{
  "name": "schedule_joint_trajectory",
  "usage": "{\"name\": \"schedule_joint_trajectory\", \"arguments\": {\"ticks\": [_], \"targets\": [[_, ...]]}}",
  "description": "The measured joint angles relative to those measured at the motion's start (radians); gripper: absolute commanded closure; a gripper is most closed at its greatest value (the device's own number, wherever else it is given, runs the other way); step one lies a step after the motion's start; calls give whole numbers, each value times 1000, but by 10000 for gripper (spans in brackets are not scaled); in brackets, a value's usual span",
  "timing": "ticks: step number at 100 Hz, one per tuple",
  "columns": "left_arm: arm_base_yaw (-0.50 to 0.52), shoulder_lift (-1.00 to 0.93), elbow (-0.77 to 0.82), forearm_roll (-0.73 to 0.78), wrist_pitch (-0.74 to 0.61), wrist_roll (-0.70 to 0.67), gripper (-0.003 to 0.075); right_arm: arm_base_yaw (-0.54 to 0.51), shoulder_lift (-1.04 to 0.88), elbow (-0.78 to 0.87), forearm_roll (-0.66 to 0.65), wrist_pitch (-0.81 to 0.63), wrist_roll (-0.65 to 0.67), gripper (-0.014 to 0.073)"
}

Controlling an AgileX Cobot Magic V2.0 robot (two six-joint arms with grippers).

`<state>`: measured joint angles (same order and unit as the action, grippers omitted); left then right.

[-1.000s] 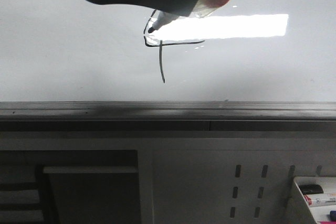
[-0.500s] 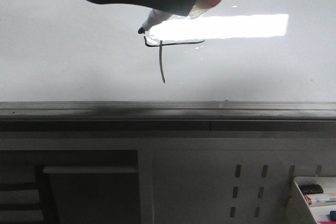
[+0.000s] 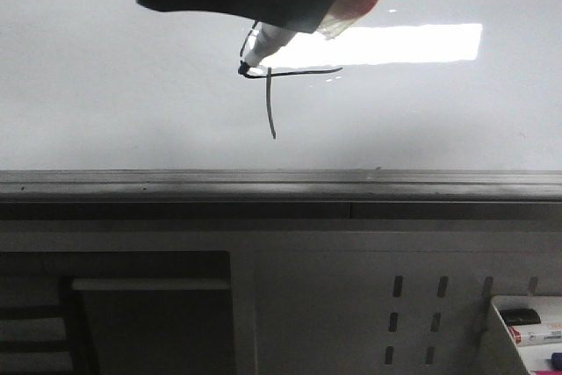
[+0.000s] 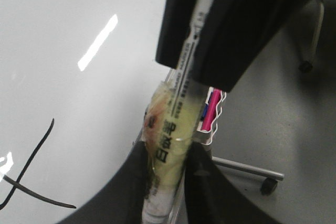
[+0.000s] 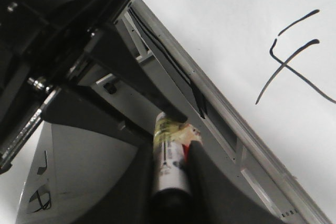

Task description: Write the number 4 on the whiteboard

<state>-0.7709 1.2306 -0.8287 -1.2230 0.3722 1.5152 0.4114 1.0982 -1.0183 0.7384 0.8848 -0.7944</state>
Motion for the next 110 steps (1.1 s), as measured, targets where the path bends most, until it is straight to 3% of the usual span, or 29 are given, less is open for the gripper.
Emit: {"name": "schedule_joint_trajectory", "arguments": {"ticks": [14, 32, 38, 60, 84, 110], "targets": [[-4, 0, 2, 3, 0, 5, 741, 0, 2, 0, 3, 2, 0, 561], [-6, 0, 2, -14, -56, -24, 741, -2, 2, -2, 3, -22, 0, 253], [-6, 0, 2, -25, -102, -44, 741, -9, 2, -2, 3, -19, 0, 209], [-6, -35, 42, -78, -284, -153, 741, -124, -55, -2, 4, -25, 2, 210], [-4, -151, 154, -345, -651, -192, 741, -274, -174, 38, 2, -63, 2, 210], [12, -81, 141, -383, -728, -255, 741, -281, -198, 123, 52, -92, 2, 210]]}}
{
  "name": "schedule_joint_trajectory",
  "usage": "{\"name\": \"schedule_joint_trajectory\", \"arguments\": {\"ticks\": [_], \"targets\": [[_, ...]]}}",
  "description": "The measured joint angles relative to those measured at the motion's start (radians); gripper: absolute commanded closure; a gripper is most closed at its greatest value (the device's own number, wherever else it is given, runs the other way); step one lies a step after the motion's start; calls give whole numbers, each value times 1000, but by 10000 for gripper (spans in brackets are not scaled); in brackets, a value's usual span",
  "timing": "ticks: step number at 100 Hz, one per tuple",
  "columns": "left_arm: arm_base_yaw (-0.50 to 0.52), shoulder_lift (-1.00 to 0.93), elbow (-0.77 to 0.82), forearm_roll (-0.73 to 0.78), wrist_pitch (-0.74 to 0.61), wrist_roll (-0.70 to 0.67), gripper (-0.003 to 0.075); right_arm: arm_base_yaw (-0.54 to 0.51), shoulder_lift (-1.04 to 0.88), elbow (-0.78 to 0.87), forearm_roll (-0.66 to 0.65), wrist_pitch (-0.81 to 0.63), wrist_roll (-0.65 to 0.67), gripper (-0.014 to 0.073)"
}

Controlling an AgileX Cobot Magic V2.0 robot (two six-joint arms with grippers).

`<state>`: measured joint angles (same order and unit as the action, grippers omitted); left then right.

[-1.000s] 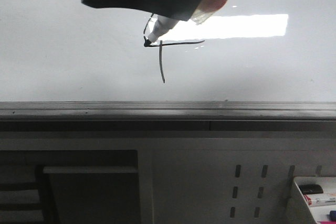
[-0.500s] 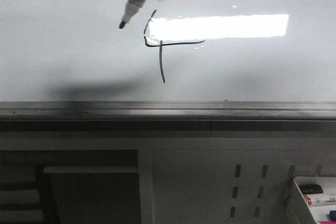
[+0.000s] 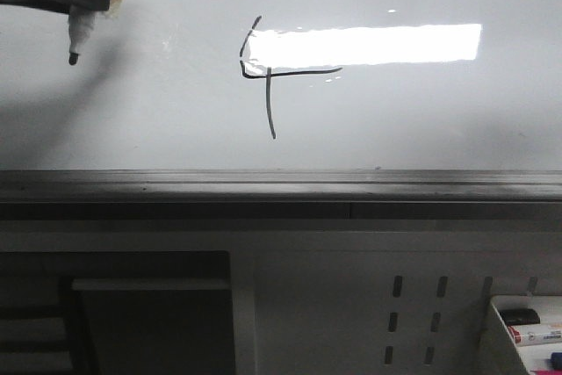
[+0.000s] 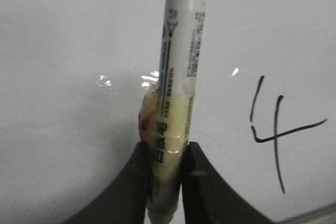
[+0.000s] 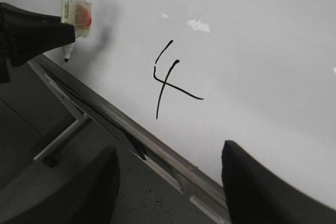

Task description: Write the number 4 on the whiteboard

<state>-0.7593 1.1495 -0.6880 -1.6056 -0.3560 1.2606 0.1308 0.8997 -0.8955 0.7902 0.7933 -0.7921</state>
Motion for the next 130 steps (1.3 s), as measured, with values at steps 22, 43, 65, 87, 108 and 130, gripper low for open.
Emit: {"name": "schedule_joint_trajectory", "arguments": {"ticks": [22, 43, 65, 87, 108, 130], "targets": [[43, 127, -66, -2, 0, -31, 741, 0, 0, 8, 4, 2, 0, 210], [42, 187, -107, 0, 23, -32, 741, 0, 0, 8, 6, 9, 0, 210], [42, 195, -113, 4, 27, -32, 735, 0, 0, 8, 7, 11, 0, 210], [42, 199, -113, 23, 39, -33, 465, 0, 0, 8, 8, 12, 0, 210], [42, 209, -113, 23, 43, -33, 232, 0, 0, 8, 5, 22, 2, 210], [42, 155, -113, 25, 45, -11, 229, 0, 0, 8, -21, 29, 2, 210]]}}
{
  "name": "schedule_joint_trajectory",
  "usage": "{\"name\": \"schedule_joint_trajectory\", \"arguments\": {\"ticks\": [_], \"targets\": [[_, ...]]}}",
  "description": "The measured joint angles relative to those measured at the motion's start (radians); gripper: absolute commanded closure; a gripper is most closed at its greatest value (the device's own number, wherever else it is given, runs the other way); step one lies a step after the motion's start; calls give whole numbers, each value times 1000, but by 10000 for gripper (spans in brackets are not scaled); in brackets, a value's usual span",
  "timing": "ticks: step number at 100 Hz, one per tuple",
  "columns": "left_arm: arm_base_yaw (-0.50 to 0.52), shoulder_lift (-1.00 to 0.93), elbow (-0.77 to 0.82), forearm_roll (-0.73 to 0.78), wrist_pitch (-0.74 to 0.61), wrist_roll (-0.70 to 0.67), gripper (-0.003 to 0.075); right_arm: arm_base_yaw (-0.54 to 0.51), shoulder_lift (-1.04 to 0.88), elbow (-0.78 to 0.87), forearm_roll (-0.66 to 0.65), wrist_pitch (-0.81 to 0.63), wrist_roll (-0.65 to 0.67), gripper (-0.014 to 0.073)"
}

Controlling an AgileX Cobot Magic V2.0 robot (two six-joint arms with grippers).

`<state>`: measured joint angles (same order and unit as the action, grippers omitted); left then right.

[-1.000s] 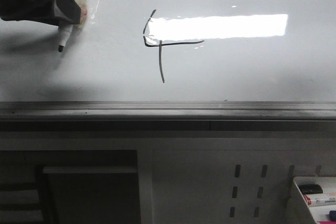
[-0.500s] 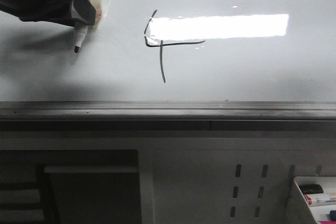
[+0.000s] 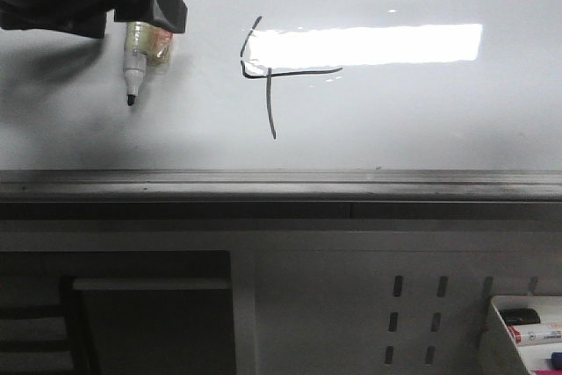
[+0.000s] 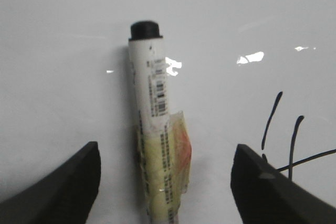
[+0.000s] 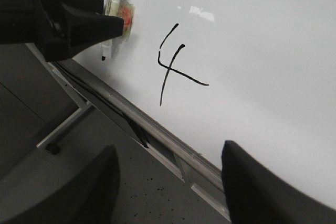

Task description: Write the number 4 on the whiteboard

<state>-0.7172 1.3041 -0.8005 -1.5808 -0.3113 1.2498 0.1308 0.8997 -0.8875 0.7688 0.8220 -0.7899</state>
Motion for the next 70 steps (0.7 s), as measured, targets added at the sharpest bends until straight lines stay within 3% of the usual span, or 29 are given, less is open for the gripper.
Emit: {"name": "schedule_joint_trajectory", "arguments": {"ticks": [25, 38, 46, 57, 67, 70], "targets": [[0, -169, 51, 4, 0, 136, 230, 0, -9, 0, -3, -5, 0, 216], [0, -325, 134, 4, 0, 197, 246, 0, -72, 30, -1, -69, 0, 370], [0, -433, 193, 4, 4, 213, 325, 0, -142, 83, 15, -140, -12, 504], [1, -601, 285, 4, 37, 224, 510, 0, -274, 198, 43, -238, -49, 668], [1, -747, 363, 23, 73, 224, 722, 0, -405, 307, 50, -340, -59, 666], [1, -794, 385, 29, 83, 226, 738, 0, -452, 344, 51, -360, -60, 666]]}}
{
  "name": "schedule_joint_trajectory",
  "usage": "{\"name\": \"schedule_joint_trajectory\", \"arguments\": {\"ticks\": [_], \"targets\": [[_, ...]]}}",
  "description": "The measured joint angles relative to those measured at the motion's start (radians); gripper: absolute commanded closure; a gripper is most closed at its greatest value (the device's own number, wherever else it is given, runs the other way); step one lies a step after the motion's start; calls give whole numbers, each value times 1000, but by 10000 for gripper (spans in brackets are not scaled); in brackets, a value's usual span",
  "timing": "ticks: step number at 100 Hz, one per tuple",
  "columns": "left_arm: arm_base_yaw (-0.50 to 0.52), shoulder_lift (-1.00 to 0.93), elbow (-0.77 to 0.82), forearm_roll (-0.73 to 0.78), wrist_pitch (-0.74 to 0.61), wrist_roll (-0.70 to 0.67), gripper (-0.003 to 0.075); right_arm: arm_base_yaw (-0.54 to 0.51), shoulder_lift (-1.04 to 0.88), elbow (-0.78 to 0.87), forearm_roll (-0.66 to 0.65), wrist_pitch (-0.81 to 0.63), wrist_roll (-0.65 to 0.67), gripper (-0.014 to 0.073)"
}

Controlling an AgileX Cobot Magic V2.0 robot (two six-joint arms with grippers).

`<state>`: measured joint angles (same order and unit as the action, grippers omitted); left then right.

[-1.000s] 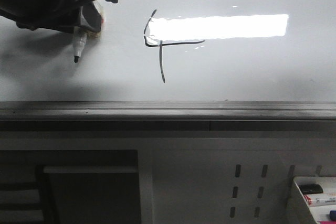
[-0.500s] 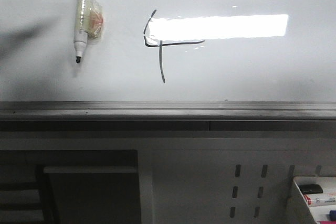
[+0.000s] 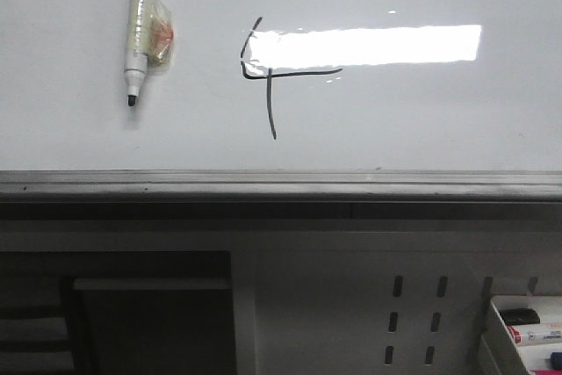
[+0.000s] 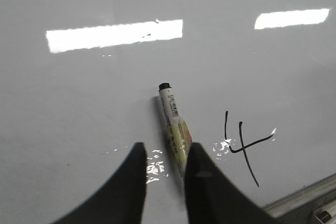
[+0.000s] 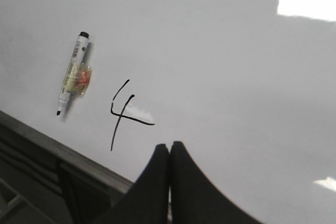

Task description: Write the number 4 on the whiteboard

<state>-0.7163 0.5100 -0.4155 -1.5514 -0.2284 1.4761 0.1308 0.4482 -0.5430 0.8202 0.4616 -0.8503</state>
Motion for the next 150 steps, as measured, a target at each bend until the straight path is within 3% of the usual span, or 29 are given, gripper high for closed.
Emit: {"name": "schedule_joint_trajectory", "arguments": {"ticks": [28, 47, 150], "targets": [[0, -315, 175, 12, 25, 2, 741, 0, -316, 245, 16, -65, -4, 666], [0, -437, 229, 8, 25, 4, 741, 0, -407, 302, 44, -78, -6, 666], [0, -459, 231, -22, 7, 4, 741, 0, -413, 329, 46, -83, -6, 666]]}}
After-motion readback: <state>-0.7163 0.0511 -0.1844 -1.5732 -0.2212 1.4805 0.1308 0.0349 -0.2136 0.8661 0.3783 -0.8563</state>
